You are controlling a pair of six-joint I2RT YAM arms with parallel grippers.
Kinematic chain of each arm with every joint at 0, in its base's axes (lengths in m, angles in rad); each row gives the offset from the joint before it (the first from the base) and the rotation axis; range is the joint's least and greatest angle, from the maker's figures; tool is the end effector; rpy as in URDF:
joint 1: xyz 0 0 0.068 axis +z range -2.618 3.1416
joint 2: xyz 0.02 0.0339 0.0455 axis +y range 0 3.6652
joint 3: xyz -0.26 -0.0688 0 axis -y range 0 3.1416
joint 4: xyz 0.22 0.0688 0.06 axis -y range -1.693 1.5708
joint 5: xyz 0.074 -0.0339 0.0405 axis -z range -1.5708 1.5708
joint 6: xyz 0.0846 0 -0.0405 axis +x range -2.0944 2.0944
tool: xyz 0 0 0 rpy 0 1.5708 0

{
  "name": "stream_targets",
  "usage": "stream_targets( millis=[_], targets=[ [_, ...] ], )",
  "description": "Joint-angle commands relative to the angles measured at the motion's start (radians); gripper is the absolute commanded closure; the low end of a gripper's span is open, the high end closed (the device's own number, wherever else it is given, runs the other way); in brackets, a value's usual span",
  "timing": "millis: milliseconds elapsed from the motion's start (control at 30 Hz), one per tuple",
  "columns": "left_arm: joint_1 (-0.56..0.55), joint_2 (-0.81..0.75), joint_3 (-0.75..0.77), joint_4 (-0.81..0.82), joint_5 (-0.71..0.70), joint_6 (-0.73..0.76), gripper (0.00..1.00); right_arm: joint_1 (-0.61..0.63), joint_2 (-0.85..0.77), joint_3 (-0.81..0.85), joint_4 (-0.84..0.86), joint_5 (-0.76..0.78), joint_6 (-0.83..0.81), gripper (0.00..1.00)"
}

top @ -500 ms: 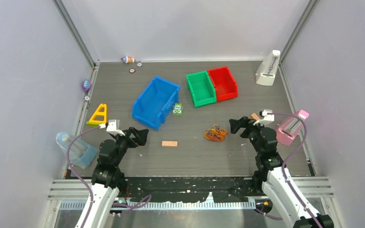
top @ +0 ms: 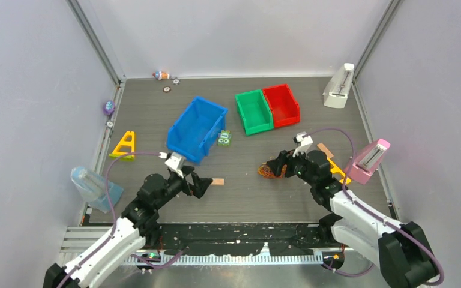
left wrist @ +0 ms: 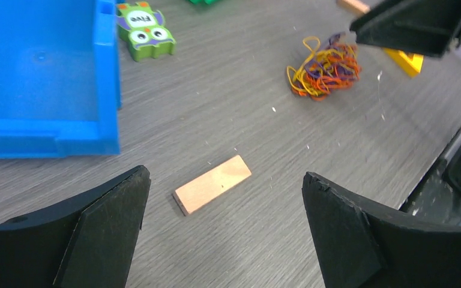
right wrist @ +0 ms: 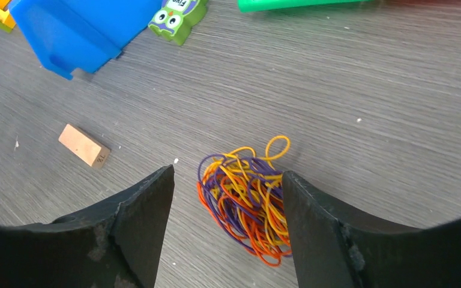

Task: Untangle the cables

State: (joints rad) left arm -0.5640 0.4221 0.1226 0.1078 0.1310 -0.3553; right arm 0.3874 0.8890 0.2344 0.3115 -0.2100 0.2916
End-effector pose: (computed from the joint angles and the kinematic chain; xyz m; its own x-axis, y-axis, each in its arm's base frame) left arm 0.1341 -0.0979 0.1824 -0.3730 -0.1721 -0.9117 0.5425 0.7567 -0.3648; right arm 0.1922 0.0975 0.1763 -0.4568 0.1173 -0.8818 -0.4384 0.8328 0.3379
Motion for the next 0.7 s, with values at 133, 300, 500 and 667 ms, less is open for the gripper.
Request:
stream_targets(
  millis=[133,300,500,667],
  targets=[
    [-0.089,0.152,0.088,0.132,0.043,0.090,0.03,0.040,0.157,0.138,-0.057,0.092,-0.042,0.35],
    [-0.105,0.175,0.092,0.142,0.069,0.100,0.02,0.047,0.222,0.177,-0.094,0.100,-0.038,0.41],
    [-0.109,0.196,0.095,0.150,0.086,0.102,0.01,0.069,0.277,0.209,-0.112,0.086,-0.037,0.61],
    [-0.114,0.230,0.103,0.159,0.095,0.101,0.01,0.107,0.337,0.245,-0.098,0.057,0.039,0.94]
  ],
)
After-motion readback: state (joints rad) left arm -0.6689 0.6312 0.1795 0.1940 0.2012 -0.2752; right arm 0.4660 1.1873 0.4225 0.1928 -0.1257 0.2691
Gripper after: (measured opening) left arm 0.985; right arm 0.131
